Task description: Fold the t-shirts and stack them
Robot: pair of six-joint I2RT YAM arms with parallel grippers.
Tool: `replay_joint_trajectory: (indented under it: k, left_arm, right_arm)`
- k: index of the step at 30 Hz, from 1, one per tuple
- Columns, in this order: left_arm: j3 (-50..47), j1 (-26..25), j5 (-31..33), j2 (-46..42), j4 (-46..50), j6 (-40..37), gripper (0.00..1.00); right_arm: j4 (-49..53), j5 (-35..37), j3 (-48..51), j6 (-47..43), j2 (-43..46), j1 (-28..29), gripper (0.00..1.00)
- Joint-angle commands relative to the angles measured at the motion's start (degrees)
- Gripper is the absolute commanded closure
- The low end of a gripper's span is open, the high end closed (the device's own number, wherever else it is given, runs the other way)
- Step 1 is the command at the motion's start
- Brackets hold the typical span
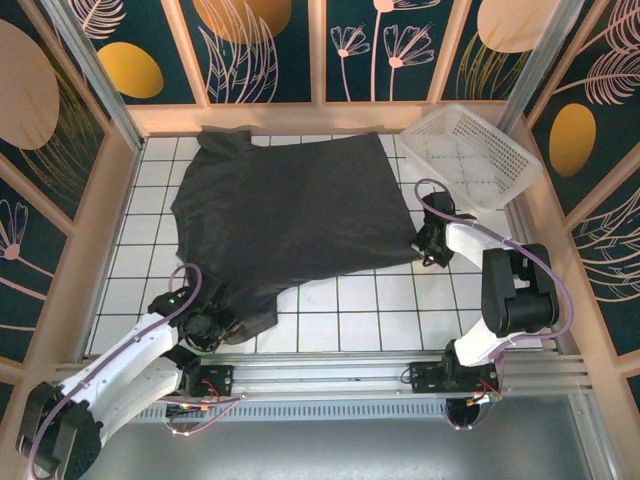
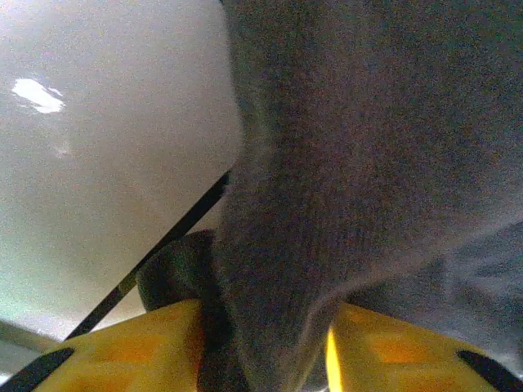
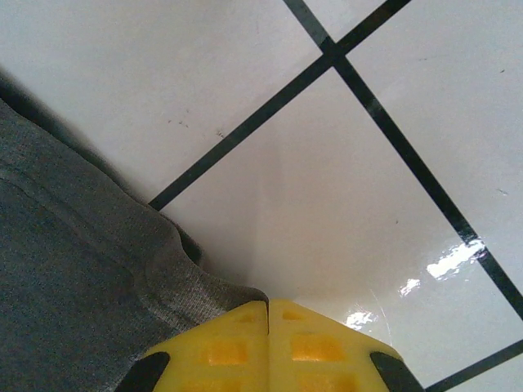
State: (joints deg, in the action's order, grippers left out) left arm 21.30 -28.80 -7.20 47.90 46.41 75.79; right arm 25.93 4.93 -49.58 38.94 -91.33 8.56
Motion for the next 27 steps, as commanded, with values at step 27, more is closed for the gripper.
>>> replay_joint_trajectory:
  k: [27]
  left_arm:
    - [32.82, 19.63, 5.48, 25.39, -14.41, -18.67, 1.0]
  right_arm:
    - [8.37, -3.69, -24.73, 2.37, -7.63, 2.28, 1.0]
